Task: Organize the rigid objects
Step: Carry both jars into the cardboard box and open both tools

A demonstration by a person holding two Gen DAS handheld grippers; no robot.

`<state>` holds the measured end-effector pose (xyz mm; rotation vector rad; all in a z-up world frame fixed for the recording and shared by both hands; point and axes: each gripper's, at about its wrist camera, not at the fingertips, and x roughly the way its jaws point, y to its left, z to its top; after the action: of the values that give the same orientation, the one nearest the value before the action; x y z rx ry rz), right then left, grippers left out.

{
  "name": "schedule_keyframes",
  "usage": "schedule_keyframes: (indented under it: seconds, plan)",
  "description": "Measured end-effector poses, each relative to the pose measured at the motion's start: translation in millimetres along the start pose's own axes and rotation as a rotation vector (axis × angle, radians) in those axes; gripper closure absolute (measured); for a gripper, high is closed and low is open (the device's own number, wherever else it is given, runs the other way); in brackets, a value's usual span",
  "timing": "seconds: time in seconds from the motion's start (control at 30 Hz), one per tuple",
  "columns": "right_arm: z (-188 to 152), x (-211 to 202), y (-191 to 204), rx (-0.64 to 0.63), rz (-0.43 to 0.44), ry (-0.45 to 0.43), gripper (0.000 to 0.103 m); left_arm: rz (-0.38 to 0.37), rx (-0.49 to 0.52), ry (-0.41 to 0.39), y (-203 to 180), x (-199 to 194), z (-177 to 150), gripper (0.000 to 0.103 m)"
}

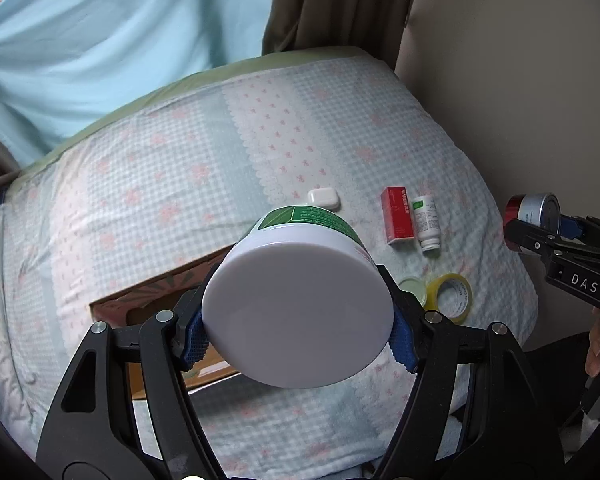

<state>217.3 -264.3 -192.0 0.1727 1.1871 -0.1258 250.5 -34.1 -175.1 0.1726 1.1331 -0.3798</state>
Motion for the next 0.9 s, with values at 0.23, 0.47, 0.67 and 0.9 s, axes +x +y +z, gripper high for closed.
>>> schedule_keyframes:
  seconds: [0.23, 0.47, 0.67, 0.9]
  plan:
    - [-10.3, -22.5, 104.8, -0.033, 0.063, -0.029, 0.052, 0.012, -0.048, 0.009, 101.5, -26.2, -38.2, 0.035]
    - [-21.7, -4.1, 202.6, -0.073, 0.145, 0.003, 0.052, 0.050, -0.101, 0.070, 183.1, -10.1, -69.1, 0.035]
    - [-29.5, 33.9, 265.9, -0.192, 0.190, 0.065, 0.052, 0.062, -0.178, 0.127, 222.3, 24.2, -84.1, 0.035]
    - [-38.7, 104.0, 306.4, -0.389, 0.186, 0.187, 0.052, 0.073, -0.277, 0.242, 245.6, 91.9, -91.9, 0.035]
